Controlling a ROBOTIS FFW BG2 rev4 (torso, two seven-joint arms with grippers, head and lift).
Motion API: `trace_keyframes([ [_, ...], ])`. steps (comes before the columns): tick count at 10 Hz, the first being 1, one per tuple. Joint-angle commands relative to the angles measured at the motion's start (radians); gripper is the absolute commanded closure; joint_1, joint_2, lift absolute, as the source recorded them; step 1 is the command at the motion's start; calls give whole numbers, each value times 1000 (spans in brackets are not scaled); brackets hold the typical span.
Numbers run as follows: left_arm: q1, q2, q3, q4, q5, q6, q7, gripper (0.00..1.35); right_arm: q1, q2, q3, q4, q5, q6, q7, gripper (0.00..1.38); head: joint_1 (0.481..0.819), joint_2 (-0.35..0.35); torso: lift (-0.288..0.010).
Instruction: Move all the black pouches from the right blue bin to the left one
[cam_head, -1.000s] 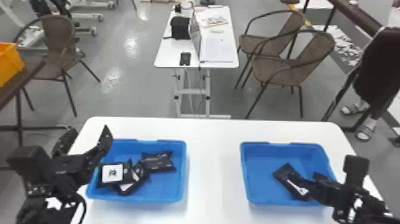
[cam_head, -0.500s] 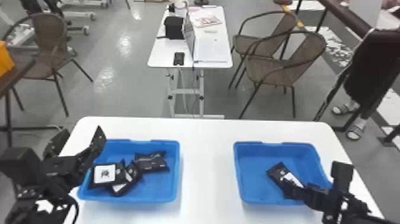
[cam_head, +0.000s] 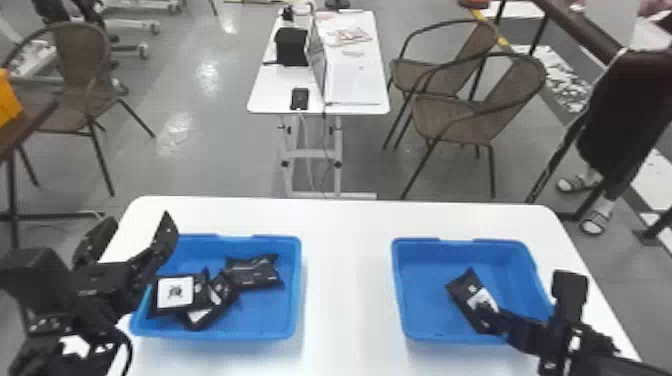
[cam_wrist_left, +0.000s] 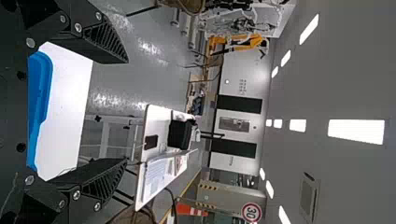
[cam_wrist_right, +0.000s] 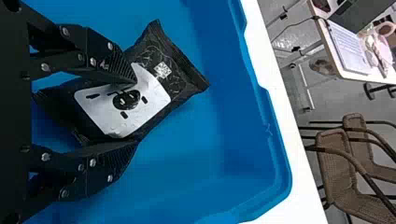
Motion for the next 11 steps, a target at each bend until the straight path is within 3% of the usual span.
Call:
trace_keyframes([
  [1, -2, -3, 0, 0, 1, -1, 0, 295, 29, 8, 0, -54, -28, 26, -2, 1208, 695, -22, 10],
  [6, -8, -3, -9, -9, 40, 5, 0, 295, 113, 27, 20, -335, -163, 35, -12, 1208, 695, -5, 10],
  [8, -17, -3, -12, -40, 69, 66, 0, 295, 88, -4, 99, -431, -230, 38, 17, 1208, 695, 11, 10],
  [10, -49, -3, -35, -81, 178, 190, -3, 289, -19, -36, 232, -424, -243, 14, 64, 1208, 695, 59, 10],
  [11, -67, 21, -54, -81, 258, 226, -3, 289, -73, -32, 284, -388, -244, -11, 83, 1208, 695, 70, 10],
])
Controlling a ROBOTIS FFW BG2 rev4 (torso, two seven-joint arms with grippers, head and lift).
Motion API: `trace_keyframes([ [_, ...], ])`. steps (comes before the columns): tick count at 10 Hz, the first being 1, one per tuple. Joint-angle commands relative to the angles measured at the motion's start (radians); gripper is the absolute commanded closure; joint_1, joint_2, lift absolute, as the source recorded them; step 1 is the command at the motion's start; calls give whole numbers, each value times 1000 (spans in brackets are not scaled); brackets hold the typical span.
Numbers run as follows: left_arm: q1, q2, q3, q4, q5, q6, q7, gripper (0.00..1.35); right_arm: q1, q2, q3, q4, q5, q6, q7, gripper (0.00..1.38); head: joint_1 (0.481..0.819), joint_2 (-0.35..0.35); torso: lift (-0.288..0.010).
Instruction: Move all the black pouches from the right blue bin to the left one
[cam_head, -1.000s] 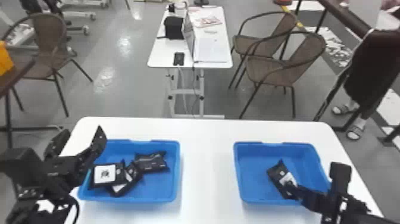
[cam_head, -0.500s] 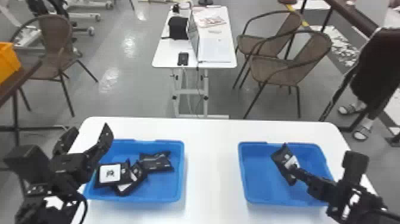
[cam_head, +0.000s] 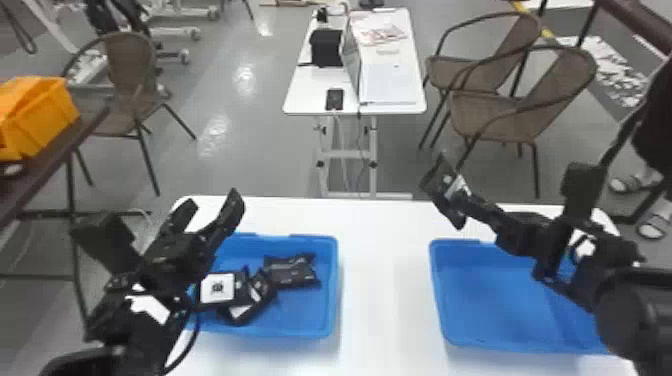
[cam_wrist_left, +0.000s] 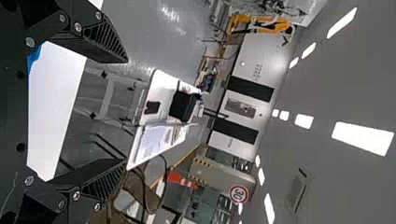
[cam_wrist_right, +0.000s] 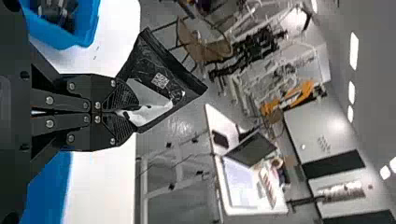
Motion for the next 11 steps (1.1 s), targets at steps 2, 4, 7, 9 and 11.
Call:
trace_keyframes([
  [2, -25, 35, -36, -2, 71, 43, 0, 291, -138, 12, 104, 126, 17, -37, 110, 1208, 695, 102, 10],
  [4, -34, 10, -49, -2, 69, 48, -2, 295, -234, 22, 188, 222, 71, -72, 219, 1208, 695, 136, 10],
  [7, -67, 19, -98, -8, 100, 81, -3, 295, -336, 50, 292, 373, 71, -134, 329, 1208, 695, 179, 10],
  [9, -102, 46, -155, 4, 131, 92, -5, 295, -382, 68, 360, 426, 99, -154, 388, 1208, 693, 193, 10],
  [11, -140, 88, -217, 27, 175, 100, -5, 295, -405, 84, 398, 474, 71, -169, 414, 1208, 689, 194, 10],
])
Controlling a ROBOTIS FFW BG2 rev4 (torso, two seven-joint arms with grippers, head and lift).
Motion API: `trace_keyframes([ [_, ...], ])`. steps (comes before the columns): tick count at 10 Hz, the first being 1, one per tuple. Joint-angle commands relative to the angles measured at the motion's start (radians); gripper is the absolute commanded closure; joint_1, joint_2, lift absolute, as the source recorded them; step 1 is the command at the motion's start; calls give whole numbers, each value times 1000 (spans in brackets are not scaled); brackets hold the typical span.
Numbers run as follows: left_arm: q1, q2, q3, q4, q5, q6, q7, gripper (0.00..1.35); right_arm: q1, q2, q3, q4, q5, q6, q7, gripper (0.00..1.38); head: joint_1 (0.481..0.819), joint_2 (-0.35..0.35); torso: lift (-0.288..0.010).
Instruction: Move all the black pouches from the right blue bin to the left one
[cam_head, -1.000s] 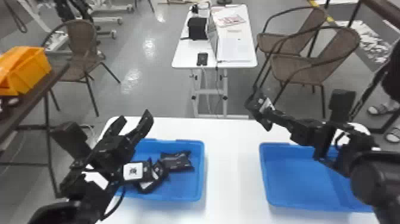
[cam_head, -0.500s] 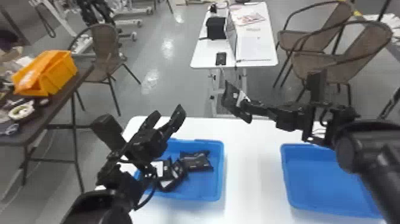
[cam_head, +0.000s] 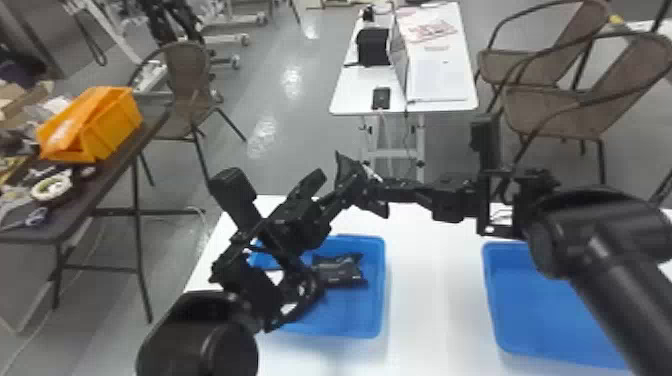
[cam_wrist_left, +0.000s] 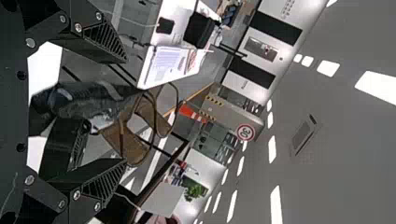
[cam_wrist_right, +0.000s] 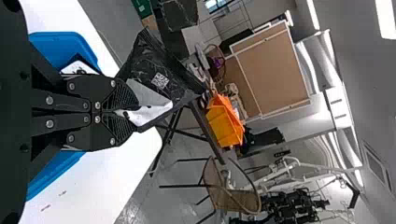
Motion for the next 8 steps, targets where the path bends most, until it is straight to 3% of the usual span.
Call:
trace_keyframes([
  [1, -13, 16, -20, 11, 25, 10, 0, 295, -14, 9, 30, 27, -24, -11, 5, 1208, 690, 191, 10],
  [3, -10, 10, -12, 11, 23, 13, 0, 295, -17, 15, 41, 38, -42, -15, 5, 1208, 693, 195, 10],
  [4, -11, 10, -10, 11, 19, 24, 0, 371, -18, 15, 45, 48, -51, -18, 6, 1208, 694, 202, 10],
  [5, -17, 9, -13, 6, 8, 62, 3, 992, -20, 15, 47, 56, -56, -23, 6, 1208, 695, 206, 10],
  [6, -17, 9, -13, 5, 0, 80, 14, 1188, -25, 15, 47, 64, -62, -28, 5, 1208, 695, 205, 10],
  [8, -20, 10, -16, 5, -3, 79, 11, 1220, -35, 19, 47, 90, -78, -46, 5, 1208, 695, 201, 10],
])
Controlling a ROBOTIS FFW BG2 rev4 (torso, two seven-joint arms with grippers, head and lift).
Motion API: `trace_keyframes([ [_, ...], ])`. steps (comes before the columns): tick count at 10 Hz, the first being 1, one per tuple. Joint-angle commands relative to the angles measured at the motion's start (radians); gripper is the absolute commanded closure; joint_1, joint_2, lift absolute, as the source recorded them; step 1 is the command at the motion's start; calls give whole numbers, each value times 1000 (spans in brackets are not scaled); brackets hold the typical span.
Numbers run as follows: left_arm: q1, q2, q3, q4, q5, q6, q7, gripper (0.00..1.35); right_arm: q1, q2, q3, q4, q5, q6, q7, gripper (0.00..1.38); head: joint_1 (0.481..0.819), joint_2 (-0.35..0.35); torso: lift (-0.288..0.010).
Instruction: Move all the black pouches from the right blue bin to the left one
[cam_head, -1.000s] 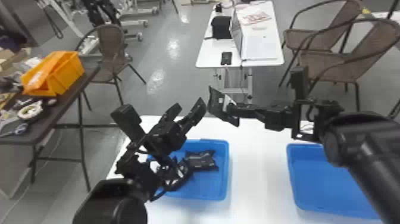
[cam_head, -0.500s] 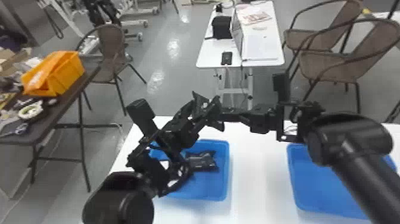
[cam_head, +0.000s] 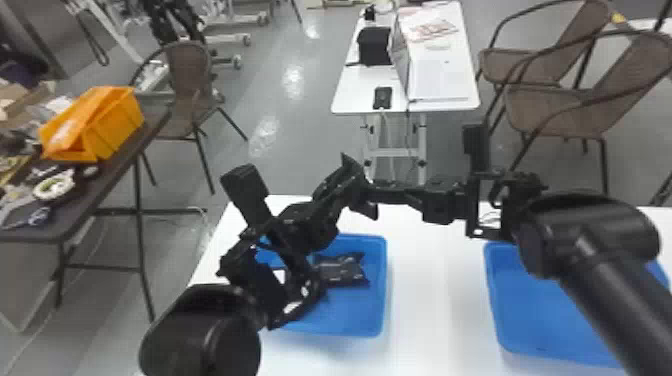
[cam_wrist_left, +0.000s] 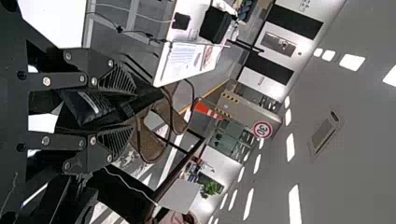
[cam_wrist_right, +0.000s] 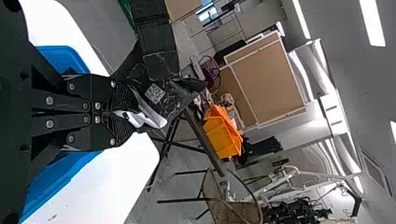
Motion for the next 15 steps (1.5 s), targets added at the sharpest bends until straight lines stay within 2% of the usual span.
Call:
trace_keyframes([
  [1, 3, 0, 2, 0, -2, -9, 0, 1220, -7, 3, 0, 12, -6, -12, 0, 1208, 695, 200, 10],
  [5, 19, -4, 13, -1, -36, -69, 0, 1220, -12, 6, -1, 34, -21, -28, 0, 1179, 693, 207, 10],
  [6, 30, -15, 33, -5, -71, -85, 3, 1220, -9, 6, -3, 48, -41, -41, 0, 878, 692, 212, 10],
  [7, 47, -27, 62, -8, -114, -102, 3, 1220, 3, 6, -17, 52, -45, -47, -2, 403, 691, 220, 10],
  [8, 67, -43, 94, -14, -174, -122, 3, 1220, 23, 4, -46, 54, -41, -47, -8, 78, 692, 227, 10],
  [9, 90, -57, 125, -20, -237, -139, 3, 1220, 49, 1, -84, 45, -19, -47, -13, 76, 695, 240, 10],
  [10, 111, -70, 154, -20, -283, -154, 5, 1220, 89, -10, -126, 3, 2, -53, -39, 140, 695, 250, 10],
  [12, 153, -95, 189, -11, -389, -184, 17, 1220, 218, -25, -221, -166, 59, -53, -174, 154, 695, 250, 10],
  [14, 177, -101, 186, 55, -452, -262, 23, 1220, 324, -25, -319, -276, 83, -67, -249, 159, 695, 228, 10],
  [15, 188, -101, 187, 72, -484, -259, 24, 1220, 370, -25, -347, -330, 86, -70, -300, 159, 695, 204, 10],
])
